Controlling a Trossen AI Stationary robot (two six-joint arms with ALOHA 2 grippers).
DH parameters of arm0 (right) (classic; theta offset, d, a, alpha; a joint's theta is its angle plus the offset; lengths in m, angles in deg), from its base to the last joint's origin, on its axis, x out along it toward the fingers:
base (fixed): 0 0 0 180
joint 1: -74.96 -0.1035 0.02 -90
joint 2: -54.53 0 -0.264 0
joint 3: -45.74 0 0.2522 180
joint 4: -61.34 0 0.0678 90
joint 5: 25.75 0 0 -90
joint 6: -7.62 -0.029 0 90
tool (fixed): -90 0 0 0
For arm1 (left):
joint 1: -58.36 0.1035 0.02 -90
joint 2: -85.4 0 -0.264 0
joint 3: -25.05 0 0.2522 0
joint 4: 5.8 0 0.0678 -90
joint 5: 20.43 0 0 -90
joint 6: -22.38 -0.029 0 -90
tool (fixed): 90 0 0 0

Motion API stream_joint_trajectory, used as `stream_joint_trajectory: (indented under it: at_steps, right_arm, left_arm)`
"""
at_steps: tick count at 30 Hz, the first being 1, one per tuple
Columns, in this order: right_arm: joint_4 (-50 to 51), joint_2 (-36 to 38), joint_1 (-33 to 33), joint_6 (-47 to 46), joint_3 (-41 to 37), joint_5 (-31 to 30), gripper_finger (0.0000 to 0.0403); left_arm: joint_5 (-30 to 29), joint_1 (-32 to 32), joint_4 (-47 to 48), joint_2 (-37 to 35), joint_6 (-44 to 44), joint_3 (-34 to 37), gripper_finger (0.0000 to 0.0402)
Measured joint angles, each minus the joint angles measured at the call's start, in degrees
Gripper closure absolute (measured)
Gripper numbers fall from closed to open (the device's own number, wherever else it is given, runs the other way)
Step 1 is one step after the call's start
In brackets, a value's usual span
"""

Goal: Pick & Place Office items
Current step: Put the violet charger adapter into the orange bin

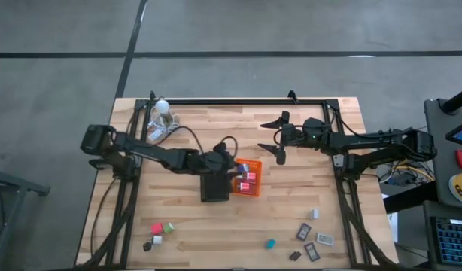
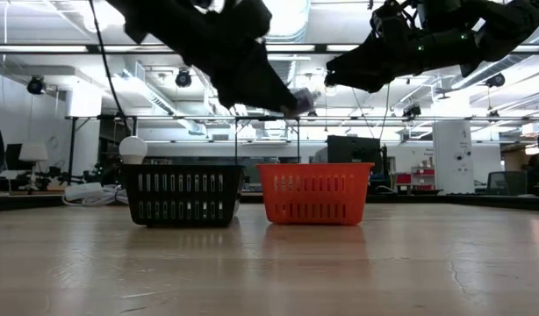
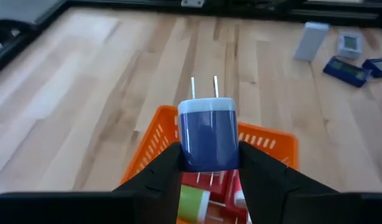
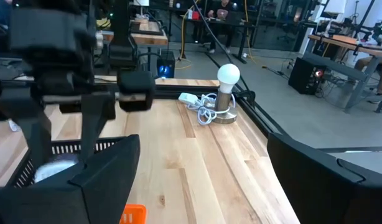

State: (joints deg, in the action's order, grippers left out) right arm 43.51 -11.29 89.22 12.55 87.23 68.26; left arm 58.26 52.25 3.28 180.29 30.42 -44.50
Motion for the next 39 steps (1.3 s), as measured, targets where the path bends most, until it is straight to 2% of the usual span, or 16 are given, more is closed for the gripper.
stream_joint_trajectory:
  at_steps: [5, 13, 21, 39]
  right_arm:
    - [0.0, 0.1, 0.0, 0.0, 0.0, 0.0, 0.0062]
    - [0.0, 0.1, 0.0, 0.0, 0.0, 0.0, 0.0054]
    - [0.0, 0.1, 0.1, 0.0, 0.0, 0.0, 0.0059]
    - [0.0, 0.0, 0.0, 0.0, 0.0, 0.0, 0.0057]
  left_arm:
    - [2.2, 1.5, 9.6, 4.7, 1.6, -5.8, 0.0266]
    - [7.0, 5.2, 13.7, 11.3, 1.4, -10.9, 0.0266]
    - [11.9, 7.3, 14.1, 12.2, 2.3, -10.8, 0.0266]
    - [12.0, 7.7, 15.8, 12.2, 3.3, -10.7, 0.0266]
